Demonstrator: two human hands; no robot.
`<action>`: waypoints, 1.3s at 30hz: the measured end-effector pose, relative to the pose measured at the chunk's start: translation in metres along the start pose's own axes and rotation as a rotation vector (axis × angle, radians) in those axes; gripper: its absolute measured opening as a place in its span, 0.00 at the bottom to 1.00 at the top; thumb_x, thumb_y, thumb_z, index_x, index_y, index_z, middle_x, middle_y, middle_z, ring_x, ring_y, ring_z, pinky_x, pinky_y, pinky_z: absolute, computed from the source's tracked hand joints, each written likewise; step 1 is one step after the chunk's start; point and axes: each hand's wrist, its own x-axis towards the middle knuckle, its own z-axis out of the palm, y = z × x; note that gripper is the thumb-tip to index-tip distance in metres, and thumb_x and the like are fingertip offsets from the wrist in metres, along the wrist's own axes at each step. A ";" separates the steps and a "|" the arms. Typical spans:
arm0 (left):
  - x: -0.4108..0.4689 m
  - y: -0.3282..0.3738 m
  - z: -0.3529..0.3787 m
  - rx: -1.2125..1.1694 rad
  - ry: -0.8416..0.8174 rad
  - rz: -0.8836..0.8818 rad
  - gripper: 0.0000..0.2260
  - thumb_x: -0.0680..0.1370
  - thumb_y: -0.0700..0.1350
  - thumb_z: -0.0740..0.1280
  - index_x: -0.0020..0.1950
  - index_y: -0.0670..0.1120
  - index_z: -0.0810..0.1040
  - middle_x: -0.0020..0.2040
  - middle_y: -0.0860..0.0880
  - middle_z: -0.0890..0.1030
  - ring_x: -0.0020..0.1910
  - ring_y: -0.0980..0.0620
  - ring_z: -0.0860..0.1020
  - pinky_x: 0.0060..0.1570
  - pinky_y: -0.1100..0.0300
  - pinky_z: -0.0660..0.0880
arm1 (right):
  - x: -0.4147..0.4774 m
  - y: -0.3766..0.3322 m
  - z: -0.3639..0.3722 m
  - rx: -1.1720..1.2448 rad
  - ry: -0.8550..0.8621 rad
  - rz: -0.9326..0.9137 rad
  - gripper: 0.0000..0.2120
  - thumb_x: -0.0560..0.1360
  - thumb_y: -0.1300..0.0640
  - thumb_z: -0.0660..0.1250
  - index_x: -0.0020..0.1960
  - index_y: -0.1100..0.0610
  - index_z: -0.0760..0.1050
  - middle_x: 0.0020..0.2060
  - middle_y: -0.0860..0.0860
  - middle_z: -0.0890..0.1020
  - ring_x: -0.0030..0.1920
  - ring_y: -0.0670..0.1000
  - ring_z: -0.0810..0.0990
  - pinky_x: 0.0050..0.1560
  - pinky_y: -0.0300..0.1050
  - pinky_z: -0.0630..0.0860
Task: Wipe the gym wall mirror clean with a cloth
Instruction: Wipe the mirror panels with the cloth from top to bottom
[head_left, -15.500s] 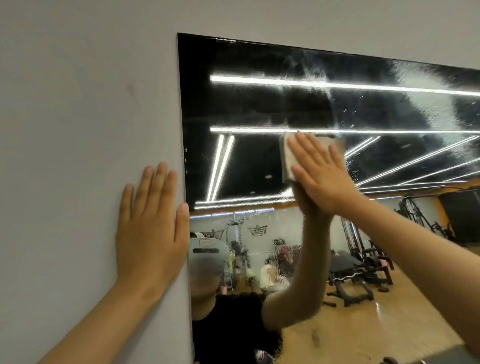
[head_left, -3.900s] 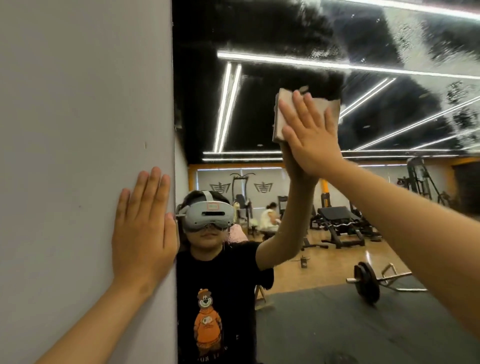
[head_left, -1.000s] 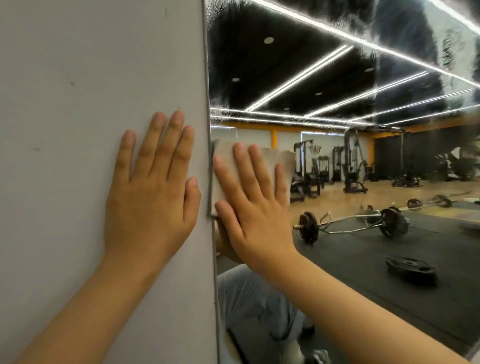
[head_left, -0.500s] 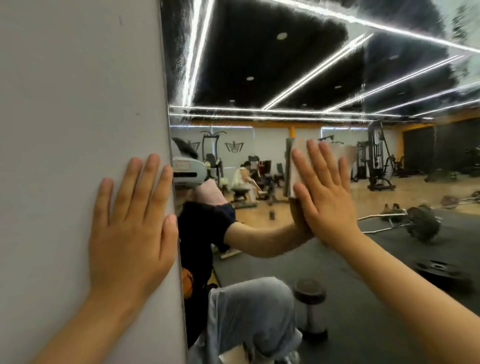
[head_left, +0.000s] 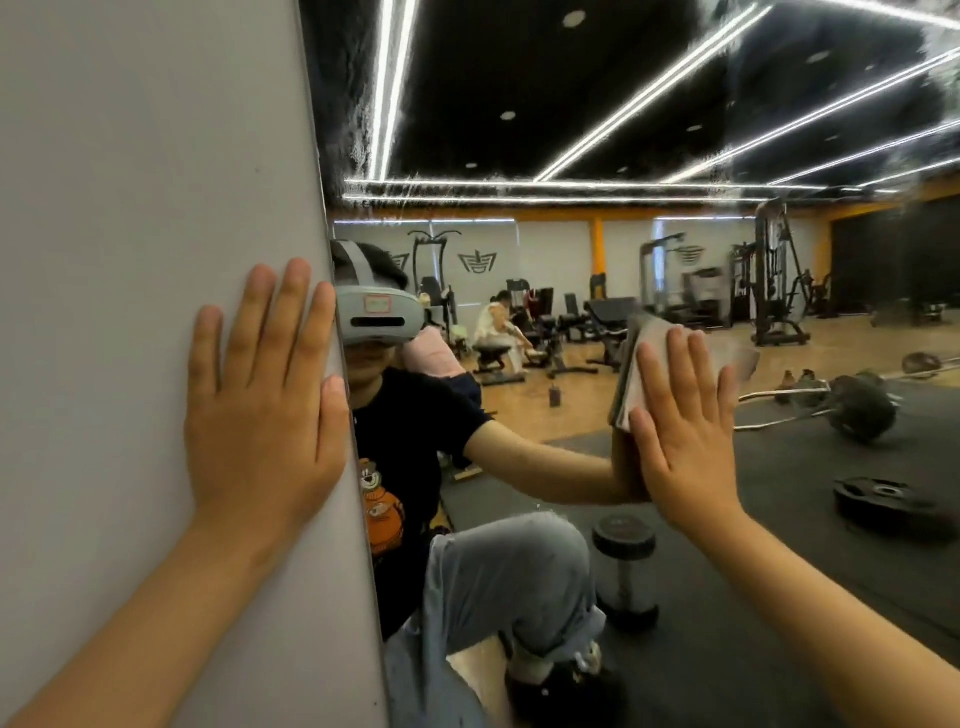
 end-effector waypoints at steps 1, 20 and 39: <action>-0.005 0.002 -0.001 0.002 -0.012 -0.005 0.28 0.81 0.47 0.51 0.81 0.43 0.55 0.81 0.44 0.55 0.80 0.45 0.51 0.78 0.47 0.44 | -0.025 0.001 0.005 0.000 -0.016 -0.005 0.27 0.84 0.44 0.43 0.81 0.46 0.43 0.81 0.52 0.47 0.80 0.56 0.44 0.77 0.60 0.40; -0.046 0.008 -0.001 -0.064 -0.032 0.045 0.29 0.79 0.45 0.54 0.80 0.41 0.57 0.80 0.43 0.57 0.80 0.45 0.53 0.78 0.47 0.44 | 0.090 -0.075 -0.011 -0.033 0.077 -0.032 0.27 0.84 0.46 0.46 0.81 0.50 0.47 0.81 0.55 0.49 0.80 0.56 0.45 0.77 0.63 0.42; -0.094 -0.001 0.005 0.035 -0.084 0.148 0.28 0.81 0.49 0.53 0.81 0.42 0.55 0.80 0.42 0.56 0.80 0.44 0.51 0.78 0.45 0.45 | -0.078 -0.058 0.025 -0.199 -0.145 -0.808 0.25 0.84 0.41 0.48 0.80 0.43 0.53 0.81 0.46 0.50 0.80 0.49 0.50 0.78 0.54 0.44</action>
